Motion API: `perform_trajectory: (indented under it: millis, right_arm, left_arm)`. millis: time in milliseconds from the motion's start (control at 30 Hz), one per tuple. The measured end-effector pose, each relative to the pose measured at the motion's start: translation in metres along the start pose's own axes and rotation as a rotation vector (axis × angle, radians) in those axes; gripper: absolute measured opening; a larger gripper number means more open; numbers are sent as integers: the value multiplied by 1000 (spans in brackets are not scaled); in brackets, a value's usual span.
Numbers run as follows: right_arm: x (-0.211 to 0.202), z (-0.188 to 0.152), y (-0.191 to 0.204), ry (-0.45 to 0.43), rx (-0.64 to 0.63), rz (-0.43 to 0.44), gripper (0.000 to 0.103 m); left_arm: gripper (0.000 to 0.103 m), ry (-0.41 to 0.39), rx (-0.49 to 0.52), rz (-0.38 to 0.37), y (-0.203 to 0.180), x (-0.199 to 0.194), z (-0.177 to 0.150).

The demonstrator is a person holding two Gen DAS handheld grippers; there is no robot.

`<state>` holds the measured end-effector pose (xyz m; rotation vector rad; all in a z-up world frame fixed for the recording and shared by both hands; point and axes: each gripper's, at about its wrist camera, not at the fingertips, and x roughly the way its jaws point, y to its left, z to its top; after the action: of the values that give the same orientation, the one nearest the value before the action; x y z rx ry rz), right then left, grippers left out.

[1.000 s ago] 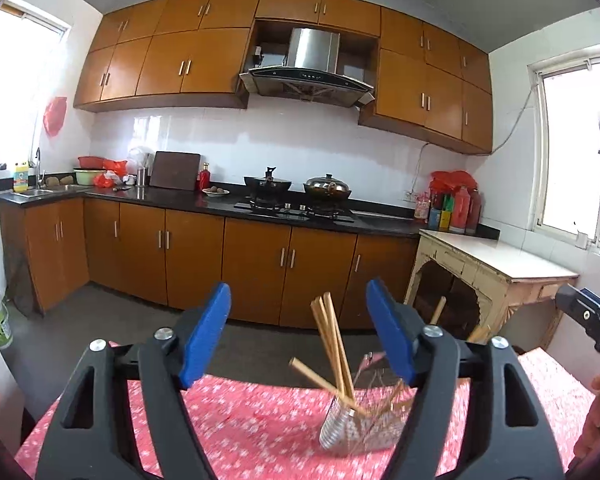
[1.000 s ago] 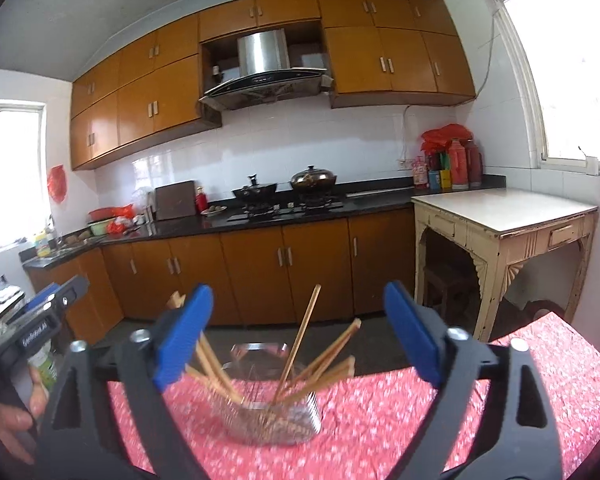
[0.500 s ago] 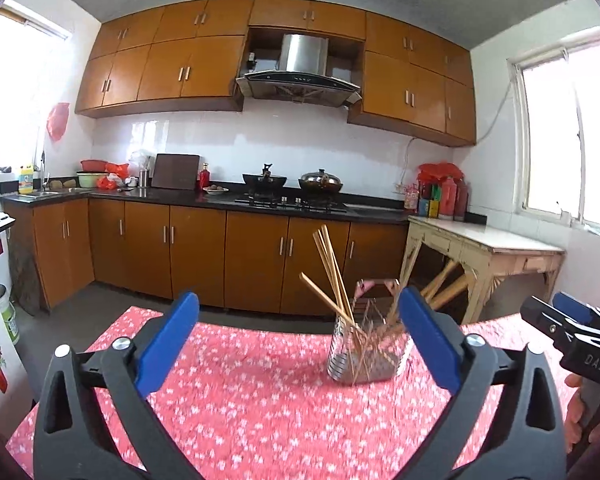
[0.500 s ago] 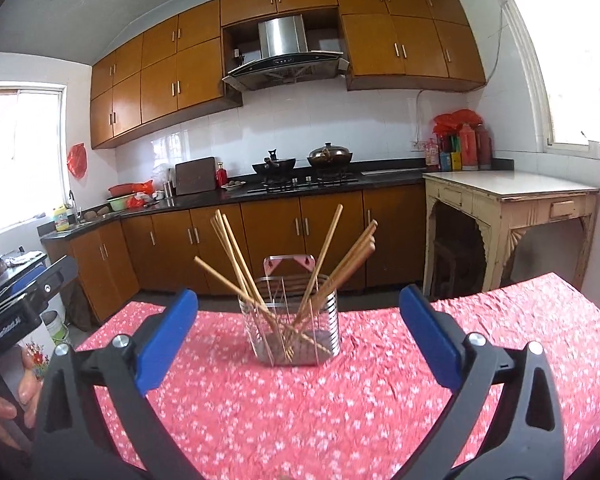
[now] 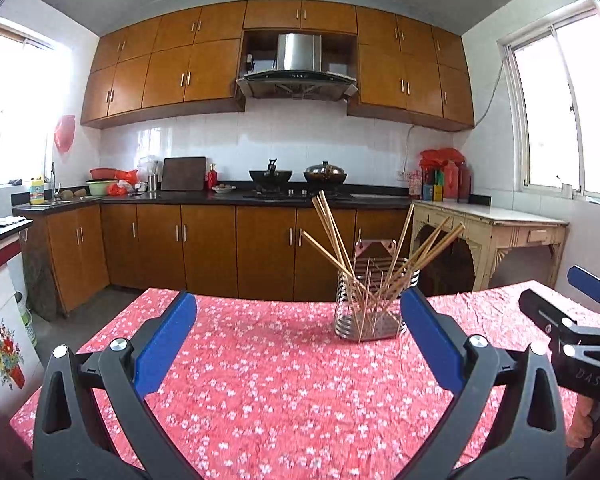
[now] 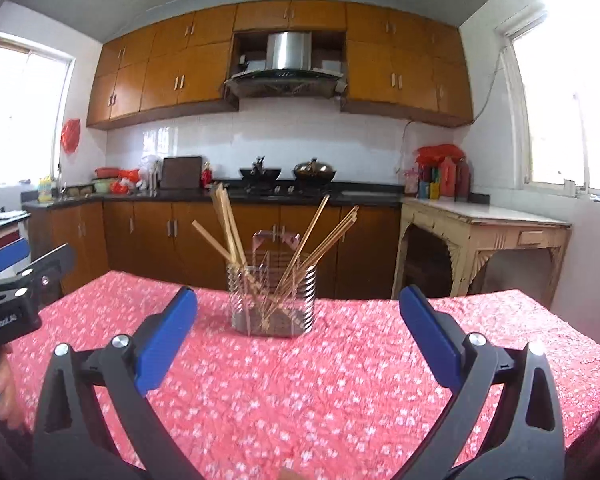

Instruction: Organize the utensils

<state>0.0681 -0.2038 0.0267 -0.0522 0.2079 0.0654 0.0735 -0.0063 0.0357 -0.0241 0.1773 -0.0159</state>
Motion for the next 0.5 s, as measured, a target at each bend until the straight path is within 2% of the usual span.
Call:
perform_trajectory:
  millis: [200, 500]
  right_arm:
    - [-8, -3, -4, 39, 36, 16, 99]
    - [-14, -9, 0, 5, 16, -6, 99]
  left_arm:
    - [101, 60, 3, 22, 1, -6, -7]
    - [101, 49, 6, 10, -2, -15, -13]
